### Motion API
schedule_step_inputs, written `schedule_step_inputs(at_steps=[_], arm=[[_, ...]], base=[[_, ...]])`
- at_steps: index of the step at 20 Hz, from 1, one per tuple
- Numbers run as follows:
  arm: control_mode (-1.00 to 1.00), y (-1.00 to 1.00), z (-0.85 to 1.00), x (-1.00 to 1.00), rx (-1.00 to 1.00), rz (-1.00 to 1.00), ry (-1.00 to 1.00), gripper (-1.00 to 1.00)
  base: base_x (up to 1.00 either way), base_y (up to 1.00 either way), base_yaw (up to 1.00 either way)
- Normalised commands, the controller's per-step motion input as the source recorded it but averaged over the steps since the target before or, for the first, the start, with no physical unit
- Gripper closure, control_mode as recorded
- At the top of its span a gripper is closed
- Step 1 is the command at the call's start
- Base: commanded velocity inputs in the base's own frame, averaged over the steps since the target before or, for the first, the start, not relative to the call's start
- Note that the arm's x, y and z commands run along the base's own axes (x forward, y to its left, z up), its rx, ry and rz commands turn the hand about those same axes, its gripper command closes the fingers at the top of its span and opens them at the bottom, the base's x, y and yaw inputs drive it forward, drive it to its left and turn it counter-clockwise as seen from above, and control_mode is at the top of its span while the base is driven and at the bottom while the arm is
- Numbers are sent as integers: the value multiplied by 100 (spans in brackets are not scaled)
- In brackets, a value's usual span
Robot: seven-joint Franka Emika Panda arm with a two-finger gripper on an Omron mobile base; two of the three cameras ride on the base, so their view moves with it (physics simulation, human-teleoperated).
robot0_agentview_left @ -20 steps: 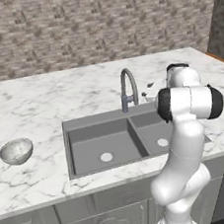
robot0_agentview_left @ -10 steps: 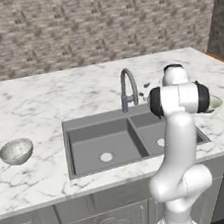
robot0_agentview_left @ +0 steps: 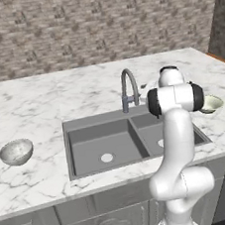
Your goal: Rinse each bowl for a few seconds and place them down in the sink or on the counter.
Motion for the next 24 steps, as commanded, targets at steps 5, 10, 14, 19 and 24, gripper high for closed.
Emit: schedule_step_inputs(at_steps=[5, 10, 14, 19, 24], arm=[[-100, 1, -15, 36, 2, 0, 0, -100], [-100, 0, -9, 35, 4, 0, 0, -100], [-100, 0, -8, 34, 7, 0, 0, -100], [-100, 0, -10, 42, 9, 0, 5, -100], [-100, 0, -15, 33, 11, 0, 7, -100]], base=[[0, 0, 0], [0, 0, 0], [0, 0, 0], [0, 0, 0], [0, 0, 0]])
